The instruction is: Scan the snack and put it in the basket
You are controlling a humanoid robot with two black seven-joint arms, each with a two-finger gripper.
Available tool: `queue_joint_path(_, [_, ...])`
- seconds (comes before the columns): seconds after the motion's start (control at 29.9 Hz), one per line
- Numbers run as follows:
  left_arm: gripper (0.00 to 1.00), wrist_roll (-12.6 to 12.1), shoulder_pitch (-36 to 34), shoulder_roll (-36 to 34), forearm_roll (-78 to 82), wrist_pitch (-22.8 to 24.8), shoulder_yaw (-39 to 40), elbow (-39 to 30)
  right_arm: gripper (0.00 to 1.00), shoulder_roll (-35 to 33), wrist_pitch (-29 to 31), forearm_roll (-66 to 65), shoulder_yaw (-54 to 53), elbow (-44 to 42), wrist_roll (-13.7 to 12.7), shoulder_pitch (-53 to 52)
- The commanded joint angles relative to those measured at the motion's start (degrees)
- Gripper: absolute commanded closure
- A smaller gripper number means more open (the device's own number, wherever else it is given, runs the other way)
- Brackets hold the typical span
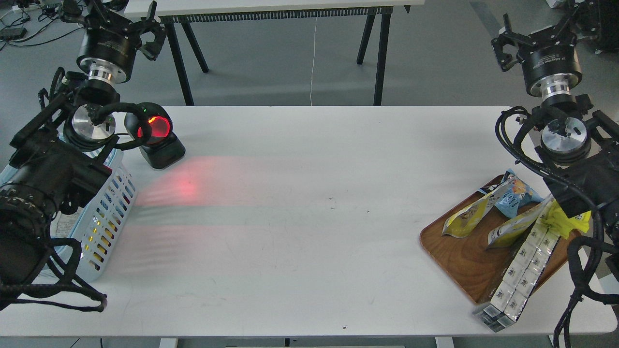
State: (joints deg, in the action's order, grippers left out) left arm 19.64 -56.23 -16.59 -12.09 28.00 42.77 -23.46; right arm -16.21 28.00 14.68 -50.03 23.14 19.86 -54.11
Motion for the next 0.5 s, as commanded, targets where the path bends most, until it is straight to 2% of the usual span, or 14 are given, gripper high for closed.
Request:
queue_joint_path(0.0, [0.0, -0.1, 0.1, -0.1, 0.0, 0.0, -0.8, 0.1, 0.01, 0.3, 0.0, 0.0, 0.0, 0.0, 0.1, 0.0])
queue_joint_path(0.2, [0.0, 0.1, -0.1, -0.5, 0.0, 0.0, -0.7, 0.1, 0.01, 0.0, 0.0, -0.2, 0.9, 0.1, 0.1, -0.2])
queue_joint_path(0.33, [0.0, 0.0, -0.5, -1.3, 0.0, 0.0, -0.5, 0.1, 0.01, -0.8, 0.0, -1.4, 5.2, 1.5, 0.2, -2.3])
queue_joint_path(0.47, [0.0, -0.1, -0.6, -1.9, 0.0, 0.0, -0.6, 0.1, 0.01, -6.8, 0.0, -5.6, 11.4, 7.1, 0.2, -5.3])
